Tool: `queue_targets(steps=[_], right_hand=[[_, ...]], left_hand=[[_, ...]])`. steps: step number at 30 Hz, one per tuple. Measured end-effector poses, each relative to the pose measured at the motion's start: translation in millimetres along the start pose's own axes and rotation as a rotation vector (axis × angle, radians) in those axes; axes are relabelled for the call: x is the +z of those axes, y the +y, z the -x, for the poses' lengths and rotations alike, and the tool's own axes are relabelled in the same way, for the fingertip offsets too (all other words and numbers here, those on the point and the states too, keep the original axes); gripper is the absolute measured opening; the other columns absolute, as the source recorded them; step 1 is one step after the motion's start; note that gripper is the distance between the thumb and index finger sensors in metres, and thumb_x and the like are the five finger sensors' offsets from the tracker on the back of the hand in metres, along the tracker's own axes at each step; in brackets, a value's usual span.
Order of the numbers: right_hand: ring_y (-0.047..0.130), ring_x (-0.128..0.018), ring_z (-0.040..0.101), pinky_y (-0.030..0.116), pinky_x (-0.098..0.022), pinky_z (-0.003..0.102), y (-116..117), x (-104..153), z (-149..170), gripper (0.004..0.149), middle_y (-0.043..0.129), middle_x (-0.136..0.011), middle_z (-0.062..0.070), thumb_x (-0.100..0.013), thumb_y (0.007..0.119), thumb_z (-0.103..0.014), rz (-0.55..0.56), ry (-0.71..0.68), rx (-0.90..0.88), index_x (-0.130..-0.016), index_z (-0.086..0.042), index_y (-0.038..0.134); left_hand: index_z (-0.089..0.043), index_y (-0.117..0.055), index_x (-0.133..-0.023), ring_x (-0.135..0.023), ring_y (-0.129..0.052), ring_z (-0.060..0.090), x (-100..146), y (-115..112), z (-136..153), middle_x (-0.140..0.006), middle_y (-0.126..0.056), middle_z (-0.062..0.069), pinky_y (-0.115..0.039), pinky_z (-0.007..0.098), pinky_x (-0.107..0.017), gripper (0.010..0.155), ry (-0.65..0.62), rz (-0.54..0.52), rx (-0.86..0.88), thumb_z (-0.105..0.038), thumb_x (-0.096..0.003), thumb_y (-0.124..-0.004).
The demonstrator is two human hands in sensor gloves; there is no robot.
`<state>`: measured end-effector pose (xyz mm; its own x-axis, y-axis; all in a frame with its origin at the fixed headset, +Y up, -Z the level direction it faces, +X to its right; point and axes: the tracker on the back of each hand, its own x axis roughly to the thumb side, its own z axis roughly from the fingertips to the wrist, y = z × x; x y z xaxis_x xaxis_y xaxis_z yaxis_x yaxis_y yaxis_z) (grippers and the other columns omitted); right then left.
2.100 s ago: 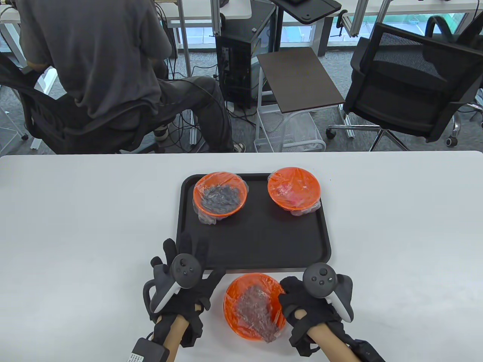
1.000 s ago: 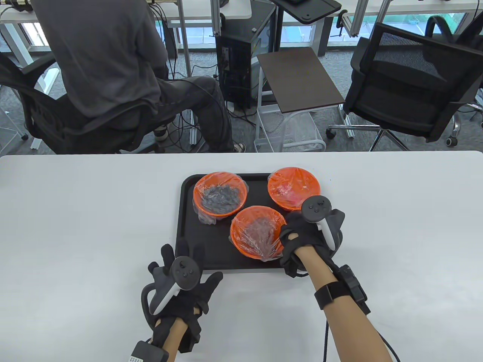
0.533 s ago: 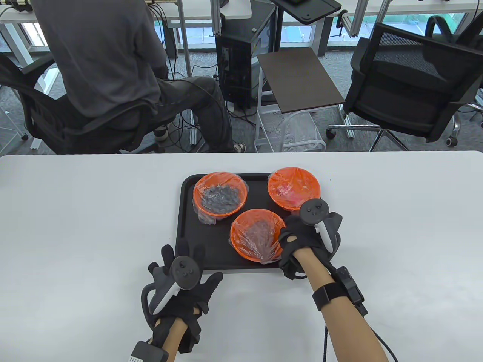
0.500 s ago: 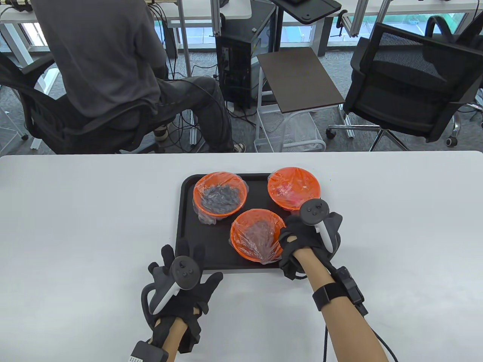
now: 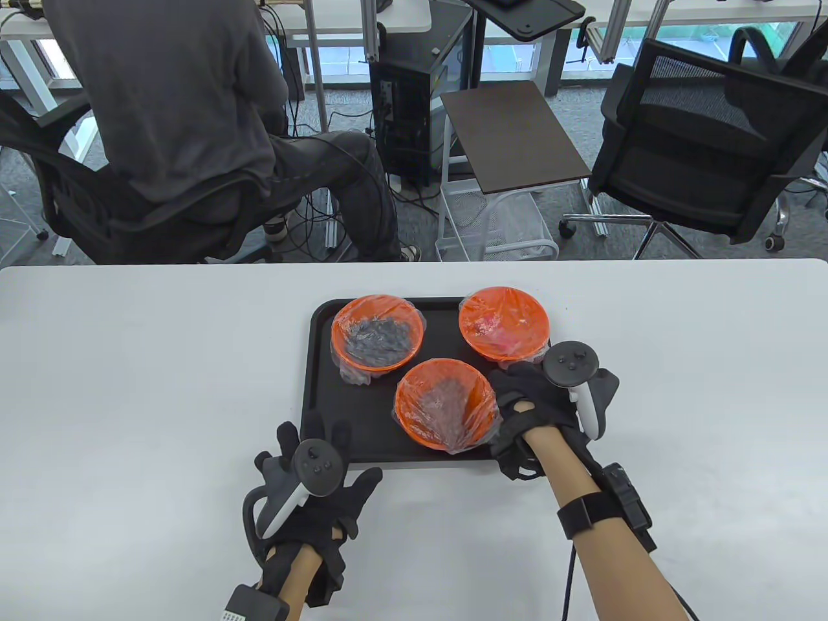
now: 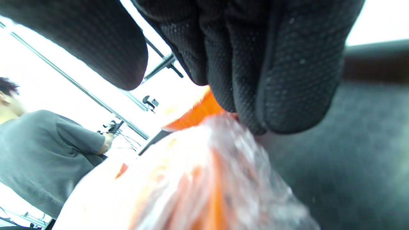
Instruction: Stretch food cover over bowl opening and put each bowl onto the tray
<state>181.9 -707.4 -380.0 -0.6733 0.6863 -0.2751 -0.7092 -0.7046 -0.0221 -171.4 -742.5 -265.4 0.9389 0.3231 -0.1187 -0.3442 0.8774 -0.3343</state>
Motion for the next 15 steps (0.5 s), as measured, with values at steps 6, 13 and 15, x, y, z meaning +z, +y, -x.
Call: queue_targets(steps=[6,13,15], right_hand=[[0.089,-0.076,0.059,0.085,-0.043,0.062,-28,31,-19,0.073,0.077,-0.101,0.028,-0.048,0.086,-0.048,0.068,-0.17,0.135,-0.107,-0.008,0.071],[0.065,-0.093,0.066,0.062,-0.053,0.077,-32,74,-13,0.079,0.058,-0.114,0.025,-0.048,0.082,-0.06,0.109,-0.395,0.303,-0.113,-0.019,0.065],[0.053,-0.097,0.068,0.052,-0.055,0.082,-26,85,-7,0.082,0.05,-0.117,0.024,-0.048,0.077,-0.066,0.099,-0.424,0.402,-0.115,-0.021,0.06]], left_hand=[[-0.047,-0.018,-0.115,-0.116,0.006,0.035,1,-1,-3,-0.125,0.001,-0.007,-0.001,0.068,-0.074,0.088,-0.007,0.004,-0.015,-0.082,-0.0437,-0.056],[-0.047,-0.018,-0.115,-0.115,0.007,0.034,1,-2,-5,-0.125,0.001,-0.007,0.0,0.067,-0.074,0.088,-0.005,0.013,-0.026,-0.082,-0.0437,-0.056],[-0.047,-0.018,-0.115,-0.115,0.008,0.034,1,-3,-5,-0.125,0.001,-0.006,0.0,0.067,-0.074,0.088,-0.005,0.017,-0.03,-0.082,-0.0439,-0.056]])
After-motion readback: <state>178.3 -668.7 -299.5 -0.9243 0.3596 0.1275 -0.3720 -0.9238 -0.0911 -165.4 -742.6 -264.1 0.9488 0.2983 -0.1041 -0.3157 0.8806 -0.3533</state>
